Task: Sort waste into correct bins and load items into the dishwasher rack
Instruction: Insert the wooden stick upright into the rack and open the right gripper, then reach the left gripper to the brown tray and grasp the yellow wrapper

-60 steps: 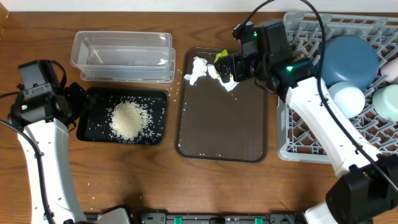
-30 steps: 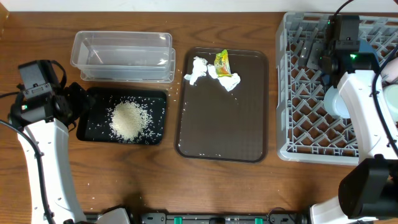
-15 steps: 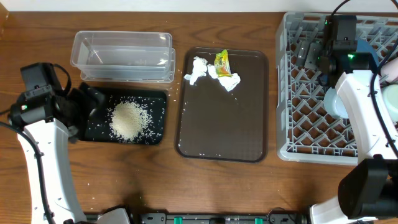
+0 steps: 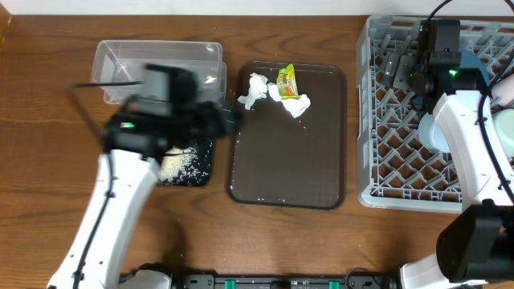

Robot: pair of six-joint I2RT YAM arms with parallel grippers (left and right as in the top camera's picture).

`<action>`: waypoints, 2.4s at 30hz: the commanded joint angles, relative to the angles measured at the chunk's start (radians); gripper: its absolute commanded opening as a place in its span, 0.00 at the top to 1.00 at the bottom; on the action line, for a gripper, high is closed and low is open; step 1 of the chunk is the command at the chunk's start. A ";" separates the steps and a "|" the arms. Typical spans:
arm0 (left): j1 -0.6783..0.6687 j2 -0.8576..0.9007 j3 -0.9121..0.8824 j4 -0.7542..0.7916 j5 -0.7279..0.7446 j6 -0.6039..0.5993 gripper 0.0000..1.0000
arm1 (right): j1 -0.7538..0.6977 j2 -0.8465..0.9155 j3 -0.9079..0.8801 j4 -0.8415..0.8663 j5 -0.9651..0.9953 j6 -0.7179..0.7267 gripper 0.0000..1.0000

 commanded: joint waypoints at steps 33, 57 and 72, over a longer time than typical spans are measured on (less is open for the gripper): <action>-0.240 1.026 0.768 0.063 -0.245 -0.236 0.00 | 0.010 -0.008 0.001 -0.002 0.009 0.015 0.01; -0.241 0.975 0.768 0.084 -0.233 -0.250 0.33 | 0.010 -0.008 0.001 -0.002 0.009 0.015 0.01; -0.241 0.980 0.768 0.083 -0.280 -0.250 0.69 | 0.010 -0.008 0.001 -0.002 0.009 0.015 0.01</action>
